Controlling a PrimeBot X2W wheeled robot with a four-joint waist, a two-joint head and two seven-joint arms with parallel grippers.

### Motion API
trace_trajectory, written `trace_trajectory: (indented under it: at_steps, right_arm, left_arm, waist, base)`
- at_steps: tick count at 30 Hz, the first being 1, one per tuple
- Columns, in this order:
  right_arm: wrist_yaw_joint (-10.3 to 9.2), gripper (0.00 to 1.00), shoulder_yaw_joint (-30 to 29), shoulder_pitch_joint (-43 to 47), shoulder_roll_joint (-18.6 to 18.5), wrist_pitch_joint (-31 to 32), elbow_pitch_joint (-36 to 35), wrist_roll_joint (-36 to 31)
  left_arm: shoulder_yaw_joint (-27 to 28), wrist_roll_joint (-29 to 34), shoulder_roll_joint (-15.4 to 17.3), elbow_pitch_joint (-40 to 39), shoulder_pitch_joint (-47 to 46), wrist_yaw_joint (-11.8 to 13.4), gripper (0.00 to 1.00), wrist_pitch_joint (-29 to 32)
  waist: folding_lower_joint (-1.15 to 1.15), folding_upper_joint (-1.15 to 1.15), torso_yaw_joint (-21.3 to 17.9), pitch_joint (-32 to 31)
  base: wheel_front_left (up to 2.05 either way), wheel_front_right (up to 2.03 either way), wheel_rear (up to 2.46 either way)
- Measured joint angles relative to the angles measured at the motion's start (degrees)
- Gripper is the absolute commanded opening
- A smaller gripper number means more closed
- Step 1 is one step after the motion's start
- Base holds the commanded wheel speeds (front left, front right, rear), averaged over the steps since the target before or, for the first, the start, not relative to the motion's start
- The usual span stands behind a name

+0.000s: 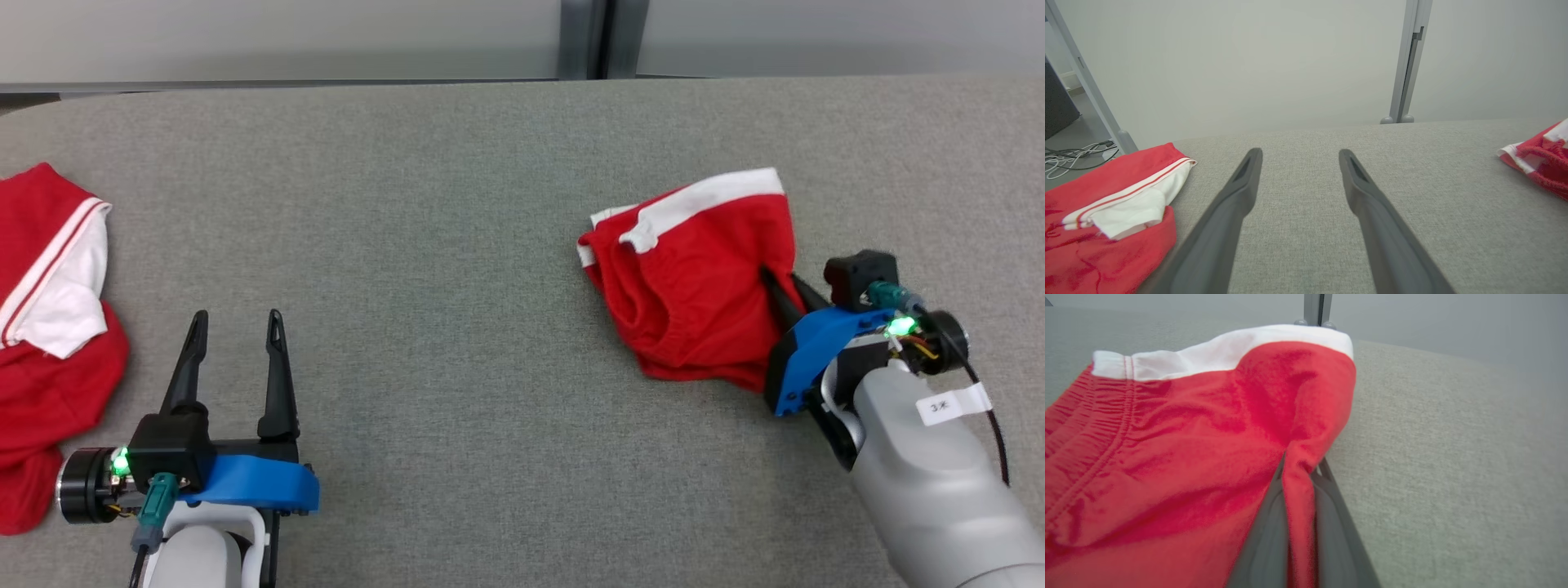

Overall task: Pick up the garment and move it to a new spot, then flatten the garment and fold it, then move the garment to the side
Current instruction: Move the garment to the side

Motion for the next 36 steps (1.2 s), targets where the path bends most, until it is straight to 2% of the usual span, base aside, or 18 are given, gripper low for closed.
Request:
trace_trajectory:
  at_steps: [7, 19, 24, 31, 32, 33, 34, 36]
  right_arm:
    - [-0.01, 0.0, 0.7, -7.2, -6.3, 0.0, 0.4, -0.3]
    - [-0.02, 0.0, 0.2, -20.0, -17.1, 0.3, 0.5, 1.0]
    - [-0.02, 0.0, 0.4, -24.4, -19.6, 1.2, 1.4, 2.0]
    - [-0.02, 0.0, 1.1, -28.7, -20.6, 1.8, 4.7, 2.2]
    - [-0.02, 0.07, 1.2, -29.1, -20.6, 1.8, 5.1, 1.8]
    - [-0.02, 0.42, 1.3, -29.6, -20.6, 1.8, 5.8, 1.4]
    - [-0.02, 1.0, 1.2, -30.0, -20.6, 1.8, 6.4, 0.9]
    - [-0.02, 1.0, 0.7, -31.0, -20.6, 1.8, 8.0, 0.0]
  left_arm:
    - [-0.4, 0.8, 1.2, -3.0, -1.4, -0.3, 1.0, 0.0]
    - [-0.9, 3.0, 6.6, -10.3, -7.1, -0.6, 1.0, 0.0]
    - [-0.7, 3.8, 8.7, -14.0, -8.0, -0.6, 1.0, 0.0]
    - [-0.8, 4.0, 9.8, -16.5, -8.1, -0.4, 1.0, 0.0]
    - [-0.8, 4.0, 9.9, -16.7, -8.1, -0.2, 1.0, 0.0]
    - [-0.9, 4.0, 9.9, -16.8, -8.1, -0.1, 1.0, 0.0]
    - [-0.9, 4.0, 10.0, -16.9, -8.1, -0.1, 1.0, 0.0]
    - [-1.1, 3.9, 9.9, -16.8, -8.1, 0.1, 1.0, -0.1]
  waist:
    - [0.0, 0.0, -3.2, 4.6]
    - [0.02, 0.01, -11.2, 16.8]
    - [0.01, 0.01, -13.1, 19.9]
    - [0.0, 0.0, -13.6, 21.6]
    - [0.0, 0.0, -13.6, 21.8]
    - [0.0, 0.0, -13.5, 21.9]
    - [0.0, 0.0, -13.5, 22.0]
    - [0.0, 0.0, -13.2, 22.1]
  base:
    - [0.0, 0.0, 0.0]
    - [0.0, 0.0, 0.0]
    - [0.0, 0.0, 0.0]
    - [0.0, 0.0, 0.0]
    - [0.0, 0.0, 0.0]
    - [0.0, 0.0, 0.0]
    - [0.0, 0.0, 0.0]
    - [0.0, 0.0, 0.0]
